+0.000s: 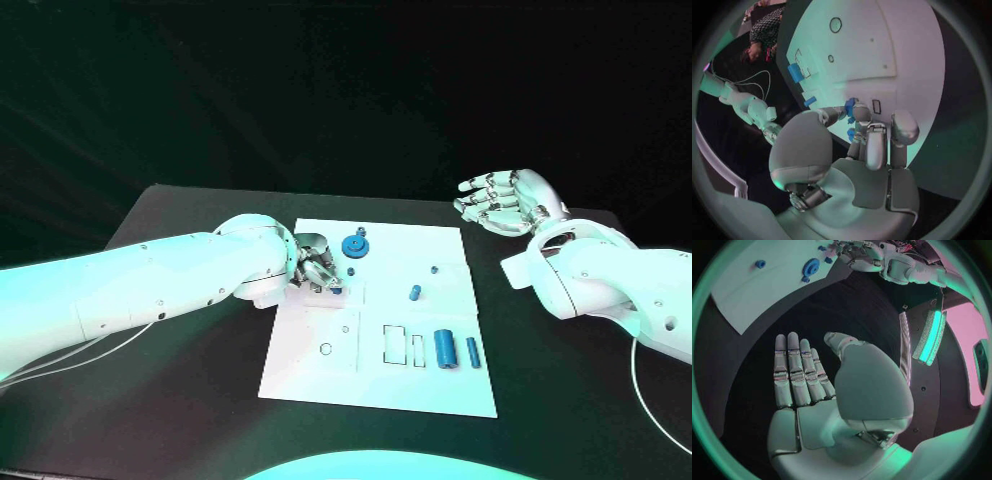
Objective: Assemble the parts on the task board
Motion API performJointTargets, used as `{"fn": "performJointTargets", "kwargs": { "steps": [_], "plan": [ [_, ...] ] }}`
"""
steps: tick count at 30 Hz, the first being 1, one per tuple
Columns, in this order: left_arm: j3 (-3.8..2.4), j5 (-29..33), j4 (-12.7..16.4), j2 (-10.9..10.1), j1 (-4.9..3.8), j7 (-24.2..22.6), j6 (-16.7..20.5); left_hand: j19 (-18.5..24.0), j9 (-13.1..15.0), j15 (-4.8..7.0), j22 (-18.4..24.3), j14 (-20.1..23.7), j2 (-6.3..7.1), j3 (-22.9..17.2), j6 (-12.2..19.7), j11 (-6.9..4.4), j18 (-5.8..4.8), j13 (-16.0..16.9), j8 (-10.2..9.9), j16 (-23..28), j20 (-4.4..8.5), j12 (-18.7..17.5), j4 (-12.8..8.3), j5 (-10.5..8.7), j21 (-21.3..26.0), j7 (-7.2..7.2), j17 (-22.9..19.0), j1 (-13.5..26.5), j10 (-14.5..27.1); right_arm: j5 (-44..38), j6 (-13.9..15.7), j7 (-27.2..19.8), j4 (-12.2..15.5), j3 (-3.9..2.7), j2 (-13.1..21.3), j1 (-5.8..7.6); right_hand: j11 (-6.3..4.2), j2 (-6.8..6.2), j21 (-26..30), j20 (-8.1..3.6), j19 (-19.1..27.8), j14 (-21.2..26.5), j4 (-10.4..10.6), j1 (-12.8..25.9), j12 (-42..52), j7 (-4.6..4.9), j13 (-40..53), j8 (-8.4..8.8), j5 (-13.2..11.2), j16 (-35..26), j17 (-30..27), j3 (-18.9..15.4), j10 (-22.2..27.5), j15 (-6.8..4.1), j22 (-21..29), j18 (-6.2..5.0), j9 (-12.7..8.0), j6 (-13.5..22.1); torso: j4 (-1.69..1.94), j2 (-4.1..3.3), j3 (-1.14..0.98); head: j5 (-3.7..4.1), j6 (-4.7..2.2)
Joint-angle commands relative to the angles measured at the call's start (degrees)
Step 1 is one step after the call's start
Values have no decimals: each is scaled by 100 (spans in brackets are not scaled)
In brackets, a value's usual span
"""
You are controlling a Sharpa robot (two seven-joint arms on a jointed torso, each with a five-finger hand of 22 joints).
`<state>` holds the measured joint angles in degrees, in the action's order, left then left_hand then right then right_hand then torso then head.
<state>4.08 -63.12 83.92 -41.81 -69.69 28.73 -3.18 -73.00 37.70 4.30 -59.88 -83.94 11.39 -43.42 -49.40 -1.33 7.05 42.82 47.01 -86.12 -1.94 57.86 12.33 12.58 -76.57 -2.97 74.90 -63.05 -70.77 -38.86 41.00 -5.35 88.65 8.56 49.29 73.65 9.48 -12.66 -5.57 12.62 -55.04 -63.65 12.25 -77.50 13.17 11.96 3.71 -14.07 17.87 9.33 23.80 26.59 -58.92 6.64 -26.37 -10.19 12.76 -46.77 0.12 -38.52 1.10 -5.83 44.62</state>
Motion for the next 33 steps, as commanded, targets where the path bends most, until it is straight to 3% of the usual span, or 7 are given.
{"fn": "performJointTargets", "kwargs": {
  "steps": [1,33],
  "plan": [
    [14,-236,3,-1,25,29,-128,-55,10,30,-34,-416,12,-1254,-66,-5,-106,16,-20,-28,4,34,-1247,50,-32,8,810,-66,-53,-52,-98,-39,1,-1,0,-5,43,5,20,40,4,30,-10,37,-19,198,-5,28,35,-29,-6,-14,-1,15,8,-18,-10,47,0,0,1,-5,-1],
    [13,-238,58,-24,65,25,367,-179,21,50,-248,-434,39,-1261,-141,-31,-146,150,-15,-58,23,131,-1271,310,-148,35,863,-9,-176,-52,-98,-49,-20,0,-11,-19,44,9,32,44,5,31,-8,52,-20,199,-5,29,49,-42,-14,-16,3,17,30,-19,-12,49,2,-3,0,8,14]
  ]
}}
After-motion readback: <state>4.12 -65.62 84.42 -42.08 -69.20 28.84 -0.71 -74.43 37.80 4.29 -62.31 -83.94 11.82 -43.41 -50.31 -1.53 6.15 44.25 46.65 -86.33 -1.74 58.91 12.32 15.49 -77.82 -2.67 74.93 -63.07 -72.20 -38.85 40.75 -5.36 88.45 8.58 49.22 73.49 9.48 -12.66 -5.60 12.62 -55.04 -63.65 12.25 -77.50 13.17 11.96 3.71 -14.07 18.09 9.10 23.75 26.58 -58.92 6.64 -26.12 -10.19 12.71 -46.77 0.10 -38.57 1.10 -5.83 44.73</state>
